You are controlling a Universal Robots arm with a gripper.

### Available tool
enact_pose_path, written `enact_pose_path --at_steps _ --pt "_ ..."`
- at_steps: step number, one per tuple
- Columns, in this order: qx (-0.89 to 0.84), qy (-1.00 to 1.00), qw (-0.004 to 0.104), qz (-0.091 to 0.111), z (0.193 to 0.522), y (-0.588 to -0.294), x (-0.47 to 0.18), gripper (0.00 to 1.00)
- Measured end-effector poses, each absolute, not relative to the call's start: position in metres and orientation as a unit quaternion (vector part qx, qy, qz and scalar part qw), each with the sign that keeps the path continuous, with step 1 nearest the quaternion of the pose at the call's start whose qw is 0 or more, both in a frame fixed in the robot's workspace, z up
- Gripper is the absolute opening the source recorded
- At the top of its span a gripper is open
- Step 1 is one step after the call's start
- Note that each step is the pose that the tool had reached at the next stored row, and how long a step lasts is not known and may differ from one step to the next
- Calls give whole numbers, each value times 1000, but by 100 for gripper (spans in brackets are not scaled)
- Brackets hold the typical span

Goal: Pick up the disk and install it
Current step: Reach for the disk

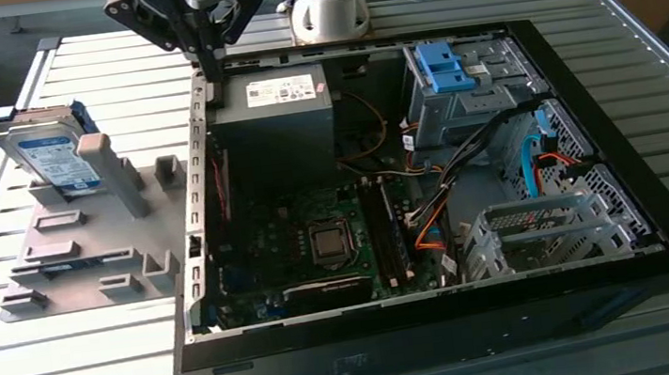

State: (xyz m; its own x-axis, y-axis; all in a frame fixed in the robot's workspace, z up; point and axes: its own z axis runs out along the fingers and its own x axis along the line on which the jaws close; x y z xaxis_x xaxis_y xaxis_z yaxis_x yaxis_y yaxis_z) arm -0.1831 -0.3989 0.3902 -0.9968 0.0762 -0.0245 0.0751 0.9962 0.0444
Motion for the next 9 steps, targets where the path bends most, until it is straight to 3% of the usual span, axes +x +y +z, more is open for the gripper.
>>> enact_pose_path --at_steps 9 --pt "38 999 13 22 390 -399 -186 11"
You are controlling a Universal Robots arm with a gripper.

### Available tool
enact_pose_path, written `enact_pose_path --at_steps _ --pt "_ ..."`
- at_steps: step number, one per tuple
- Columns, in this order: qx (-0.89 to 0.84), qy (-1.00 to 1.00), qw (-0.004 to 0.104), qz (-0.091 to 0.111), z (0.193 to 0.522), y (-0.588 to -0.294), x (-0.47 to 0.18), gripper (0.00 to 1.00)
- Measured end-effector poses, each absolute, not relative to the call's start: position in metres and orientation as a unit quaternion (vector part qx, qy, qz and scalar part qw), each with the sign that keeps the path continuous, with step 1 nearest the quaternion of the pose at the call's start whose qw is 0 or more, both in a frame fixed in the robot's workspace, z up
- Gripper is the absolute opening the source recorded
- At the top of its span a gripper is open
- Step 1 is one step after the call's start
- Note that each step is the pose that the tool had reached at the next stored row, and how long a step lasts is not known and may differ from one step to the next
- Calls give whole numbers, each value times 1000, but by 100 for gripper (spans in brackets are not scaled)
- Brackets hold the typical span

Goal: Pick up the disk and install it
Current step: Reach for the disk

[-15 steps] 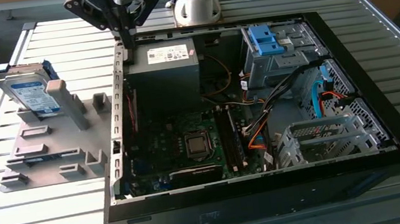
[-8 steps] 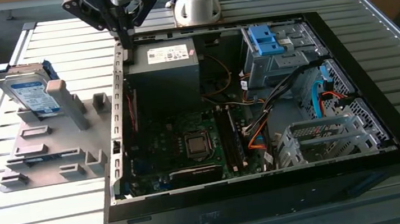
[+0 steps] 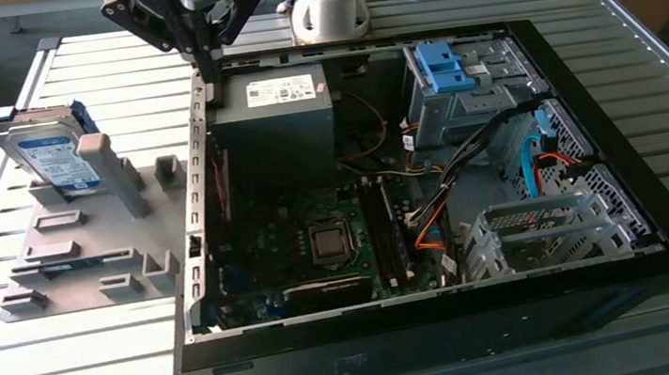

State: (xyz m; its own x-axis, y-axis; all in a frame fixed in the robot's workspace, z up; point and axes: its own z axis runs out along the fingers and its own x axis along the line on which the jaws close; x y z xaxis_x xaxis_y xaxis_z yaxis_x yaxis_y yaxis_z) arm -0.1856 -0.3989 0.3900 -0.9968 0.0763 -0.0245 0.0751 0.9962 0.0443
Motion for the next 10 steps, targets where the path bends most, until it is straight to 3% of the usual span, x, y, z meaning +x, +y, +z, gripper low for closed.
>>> enact_pose_path --at_steps 10 --pt "38 999 13 22 390 -399 -189 11"
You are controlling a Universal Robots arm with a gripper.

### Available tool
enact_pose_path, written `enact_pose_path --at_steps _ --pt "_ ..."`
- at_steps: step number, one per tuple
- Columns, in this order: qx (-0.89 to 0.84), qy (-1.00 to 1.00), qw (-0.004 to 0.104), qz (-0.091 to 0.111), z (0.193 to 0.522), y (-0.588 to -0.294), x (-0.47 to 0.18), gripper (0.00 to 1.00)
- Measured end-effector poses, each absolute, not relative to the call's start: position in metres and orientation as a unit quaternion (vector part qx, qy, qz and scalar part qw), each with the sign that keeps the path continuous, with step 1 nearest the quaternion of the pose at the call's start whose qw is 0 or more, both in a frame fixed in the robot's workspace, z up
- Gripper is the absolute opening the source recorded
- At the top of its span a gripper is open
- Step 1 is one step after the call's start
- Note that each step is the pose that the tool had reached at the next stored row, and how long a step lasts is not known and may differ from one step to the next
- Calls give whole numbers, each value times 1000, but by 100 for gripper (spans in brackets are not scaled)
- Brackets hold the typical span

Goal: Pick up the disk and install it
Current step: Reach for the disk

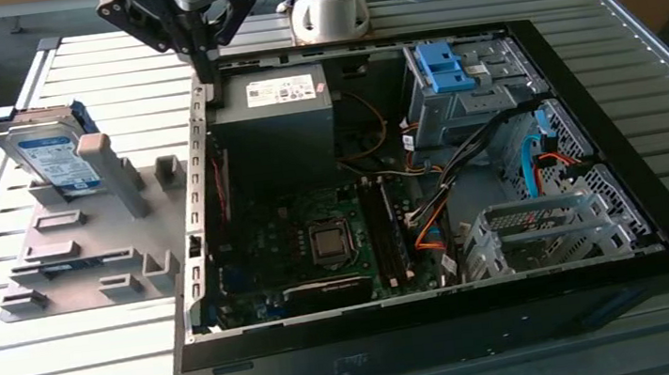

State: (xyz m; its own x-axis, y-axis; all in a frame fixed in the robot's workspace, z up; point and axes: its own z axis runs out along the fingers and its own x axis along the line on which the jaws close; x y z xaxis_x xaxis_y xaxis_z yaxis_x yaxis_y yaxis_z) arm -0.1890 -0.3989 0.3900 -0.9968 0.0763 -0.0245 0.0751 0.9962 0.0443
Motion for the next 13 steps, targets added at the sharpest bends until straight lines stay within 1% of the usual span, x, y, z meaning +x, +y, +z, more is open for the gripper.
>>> enact_pose_path --at_steps 13 --pt "38 999 13 22 390 -399 -193 11"
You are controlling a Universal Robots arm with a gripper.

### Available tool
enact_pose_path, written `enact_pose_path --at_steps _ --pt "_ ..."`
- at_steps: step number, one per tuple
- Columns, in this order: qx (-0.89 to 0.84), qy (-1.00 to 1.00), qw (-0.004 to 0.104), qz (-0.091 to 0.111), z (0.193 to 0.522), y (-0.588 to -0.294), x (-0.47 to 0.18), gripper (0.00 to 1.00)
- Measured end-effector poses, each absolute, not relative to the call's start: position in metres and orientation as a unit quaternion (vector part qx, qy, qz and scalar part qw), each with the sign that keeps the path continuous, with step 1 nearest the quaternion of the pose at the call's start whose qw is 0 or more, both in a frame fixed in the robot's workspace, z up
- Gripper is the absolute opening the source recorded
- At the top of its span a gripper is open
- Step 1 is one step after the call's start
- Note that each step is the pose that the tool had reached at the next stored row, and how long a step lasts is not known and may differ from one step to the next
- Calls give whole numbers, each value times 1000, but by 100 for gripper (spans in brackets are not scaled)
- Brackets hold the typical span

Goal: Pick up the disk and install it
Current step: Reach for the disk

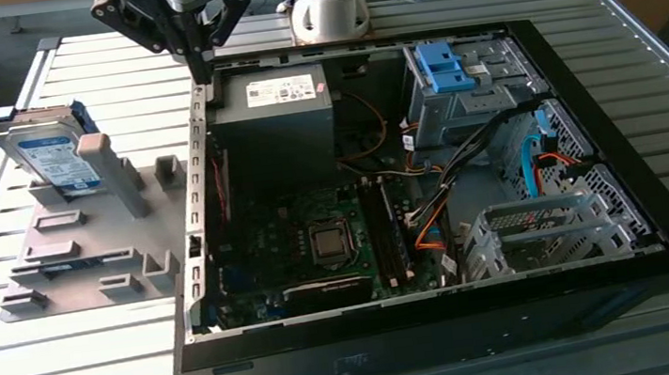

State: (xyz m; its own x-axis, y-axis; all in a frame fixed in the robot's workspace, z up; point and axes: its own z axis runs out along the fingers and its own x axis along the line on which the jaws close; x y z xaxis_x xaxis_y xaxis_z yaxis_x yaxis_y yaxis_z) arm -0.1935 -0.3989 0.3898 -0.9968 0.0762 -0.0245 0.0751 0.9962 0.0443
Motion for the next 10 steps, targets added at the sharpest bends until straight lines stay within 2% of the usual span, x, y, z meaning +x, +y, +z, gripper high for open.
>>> enact_pose_path --at_steps 10 --pt "38 999 13 22 390 -399 -196 11"
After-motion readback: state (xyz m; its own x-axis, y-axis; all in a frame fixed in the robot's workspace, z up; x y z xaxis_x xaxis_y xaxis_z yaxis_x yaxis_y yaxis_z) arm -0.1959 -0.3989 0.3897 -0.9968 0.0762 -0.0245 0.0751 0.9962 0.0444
